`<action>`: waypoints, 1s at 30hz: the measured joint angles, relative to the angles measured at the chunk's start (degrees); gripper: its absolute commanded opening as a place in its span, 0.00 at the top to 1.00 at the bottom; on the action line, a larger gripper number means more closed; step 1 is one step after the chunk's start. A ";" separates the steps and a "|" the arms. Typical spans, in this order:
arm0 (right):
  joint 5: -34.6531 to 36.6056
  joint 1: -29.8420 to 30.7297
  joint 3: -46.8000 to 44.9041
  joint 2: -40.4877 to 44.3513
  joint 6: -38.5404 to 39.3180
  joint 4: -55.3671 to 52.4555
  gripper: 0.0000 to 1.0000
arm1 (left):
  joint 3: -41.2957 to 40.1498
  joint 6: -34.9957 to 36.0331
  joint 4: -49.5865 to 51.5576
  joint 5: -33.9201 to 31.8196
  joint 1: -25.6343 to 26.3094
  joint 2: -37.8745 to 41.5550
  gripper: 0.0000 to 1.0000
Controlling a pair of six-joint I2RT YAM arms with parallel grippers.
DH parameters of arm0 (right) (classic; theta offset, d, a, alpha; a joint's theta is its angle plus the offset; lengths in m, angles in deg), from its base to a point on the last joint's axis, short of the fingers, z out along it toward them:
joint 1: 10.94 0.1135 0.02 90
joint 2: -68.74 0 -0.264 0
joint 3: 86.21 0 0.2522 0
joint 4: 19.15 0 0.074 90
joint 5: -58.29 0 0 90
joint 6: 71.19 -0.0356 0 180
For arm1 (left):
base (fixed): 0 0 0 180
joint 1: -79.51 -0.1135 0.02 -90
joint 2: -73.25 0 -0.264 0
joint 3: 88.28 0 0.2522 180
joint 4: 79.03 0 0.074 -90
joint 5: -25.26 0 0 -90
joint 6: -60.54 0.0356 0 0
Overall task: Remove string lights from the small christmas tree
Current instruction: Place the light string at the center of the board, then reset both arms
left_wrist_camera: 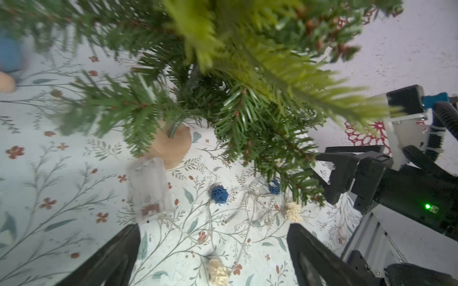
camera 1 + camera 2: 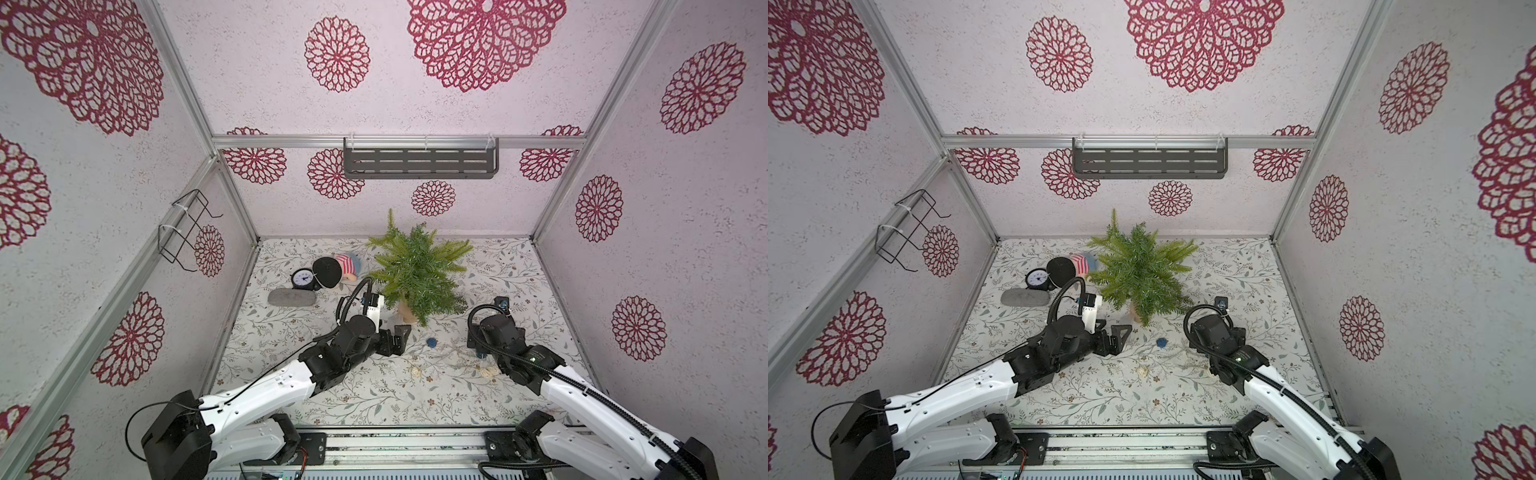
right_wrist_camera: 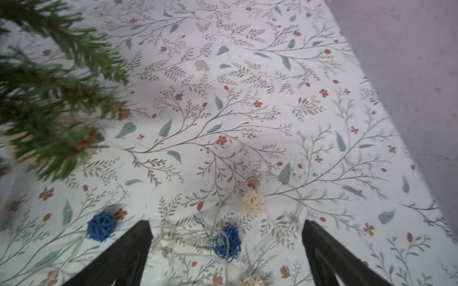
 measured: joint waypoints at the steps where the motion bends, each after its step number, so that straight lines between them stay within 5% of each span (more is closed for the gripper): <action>1: 0.83 -1.46 -0.02 -0.35 0.28 1.27 0.01 | 0.02 -0.07 1.68 -0.94 -1.73 1.70 0.03; 8: 3.98 -16.09 -3.63 -5.16 5.49 19.87 0.01 | 0.00 1.01 5.68 -10.25 -21.18 11.43 0.03; 17: 0.33 -23.47 -20.11 -24.76 21.77 63.52 0.01 | -3.80 12.55 -1.18 -18.27 -38.10 2.54 0.03; 21: -7.37 -28.11 -23.04 -34.01 25.22 80.96 0.01 | -8.55 19.12 -9.03 -12.46 -45.31 -2.56 0.07; 30: -13.92 -31.63 -21.86 -35.69 25.92 89.22 0.01 | -8.55 27.98 -27.58 -0.96 -50.66 -12.68 0.06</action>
